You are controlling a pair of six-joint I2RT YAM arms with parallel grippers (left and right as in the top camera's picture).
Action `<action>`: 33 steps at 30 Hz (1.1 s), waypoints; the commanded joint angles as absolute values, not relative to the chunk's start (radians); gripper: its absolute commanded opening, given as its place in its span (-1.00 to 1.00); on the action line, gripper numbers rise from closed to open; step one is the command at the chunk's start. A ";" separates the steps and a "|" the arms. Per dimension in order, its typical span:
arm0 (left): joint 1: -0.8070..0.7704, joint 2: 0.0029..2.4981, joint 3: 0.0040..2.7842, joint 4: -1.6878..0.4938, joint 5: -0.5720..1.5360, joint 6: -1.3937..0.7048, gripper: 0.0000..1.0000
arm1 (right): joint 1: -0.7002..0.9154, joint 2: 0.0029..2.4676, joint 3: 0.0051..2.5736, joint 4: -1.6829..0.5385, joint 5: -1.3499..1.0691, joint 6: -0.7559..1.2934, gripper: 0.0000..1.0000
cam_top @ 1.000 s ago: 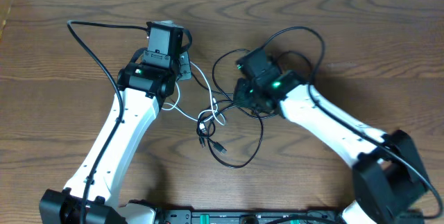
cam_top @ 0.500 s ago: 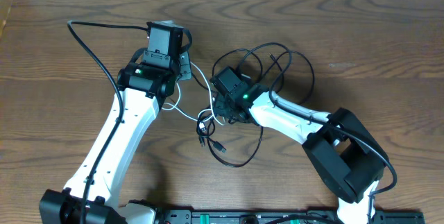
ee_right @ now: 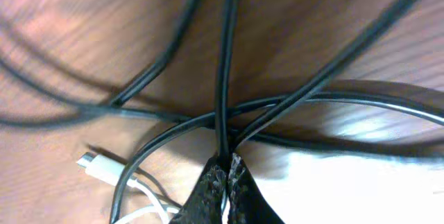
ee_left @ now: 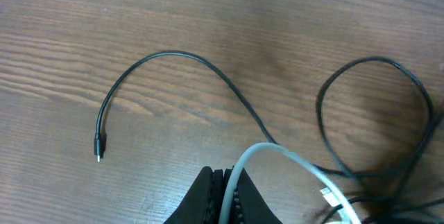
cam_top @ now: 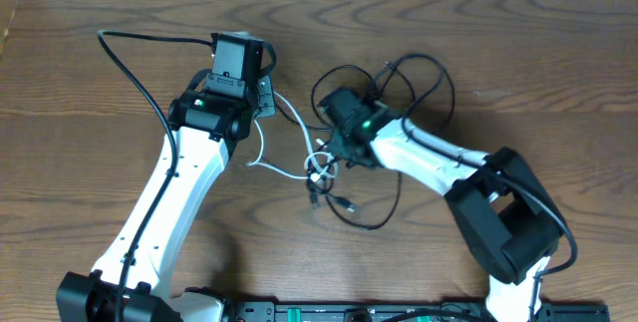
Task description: Untangle cables
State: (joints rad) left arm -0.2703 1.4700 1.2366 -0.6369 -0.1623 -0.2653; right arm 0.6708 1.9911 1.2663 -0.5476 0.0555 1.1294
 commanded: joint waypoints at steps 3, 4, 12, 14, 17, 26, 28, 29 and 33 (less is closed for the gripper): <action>-0.270 1.463 1.248 -0.651 -0.165 -0.274 -0.85 | 0.540 1.978 1.255 -0.664 0.172 1.012 -0.98; -0.270 1.463 1.248 -0.651 -0.165 -0.274 -0.85 | 0.514 1.969 1.255 -0.688 0.183 0.995 -0.98; -0.273 1.464 1.248 -0.638 0.045 -0.260 0.41 | 0.411 1.900 1.255 -0.764 0.173 0.839 -0.98; -0.273 1.465 1.248 -0.623 0.216 -0.233 0.48 | 0.417 1.898 1.255 -0.772 0.173 0.839 -0.98; -0.274 1.465 1.248 -0.622 0.413 -0.229 0.50 | 0.421 1.898 1.255 -0.775 0.161 0.840 -0.98; -0.363 1.497 1.213 -0.759 0.557 -0.230 0.18 | 0.418 1.898 1.255 -0.776 0.128 0.840 -0.98; -0.387 1.507 1.185 -0.758 0.553 -0.258 0.08 | 0.414 1.898 1.255 -0.775 0.123 0.844 -0.98; -0.402 1.516 1.172 -0.759 0.543 -0.283 0.04 | 0.412 1.898 1.255 -0.776 0.120 0.860 -0.98; -0.454 1.554 1.134 -0.748 0.503 -0.364 -0.01 | 0.409 1.898 1.255 -0.774 0.100 0.930 -0.98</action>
